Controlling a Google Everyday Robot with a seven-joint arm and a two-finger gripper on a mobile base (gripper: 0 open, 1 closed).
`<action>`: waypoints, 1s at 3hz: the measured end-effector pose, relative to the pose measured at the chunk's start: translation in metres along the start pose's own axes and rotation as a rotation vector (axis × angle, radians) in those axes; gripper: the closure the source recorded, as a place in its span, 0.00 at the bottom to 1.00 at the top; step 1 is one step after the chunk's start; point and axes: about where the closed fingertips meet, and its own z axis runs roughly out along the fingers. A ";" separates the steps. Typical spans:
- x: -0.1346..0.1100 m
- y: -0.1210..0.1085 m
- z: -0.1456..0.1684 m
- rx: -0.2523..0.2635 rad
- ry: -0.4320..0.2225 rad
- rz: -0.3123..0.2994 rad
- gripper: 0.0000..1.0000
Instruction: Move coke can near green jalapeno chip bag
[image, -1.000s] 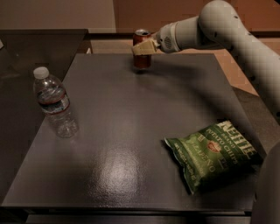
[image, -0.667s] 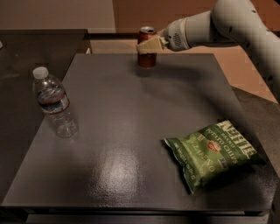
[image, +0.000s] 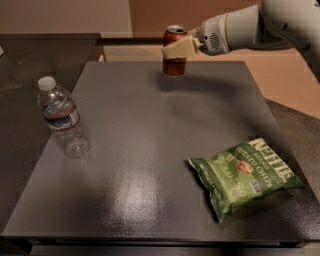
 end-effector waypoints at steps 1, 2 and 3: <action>0.010 0.031 -0.041 0.006 0.025 0.012 1.00; 0.023 0.052 -0.065 -0.003 0.049 0.012 1.00; 0.055 0.065 -0.087 -0.018 0.066 0.005 1.00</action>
Offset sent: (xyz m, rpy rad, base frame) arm -0.1471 -0.0999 -0.0495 -0.0661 0.0296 0.0336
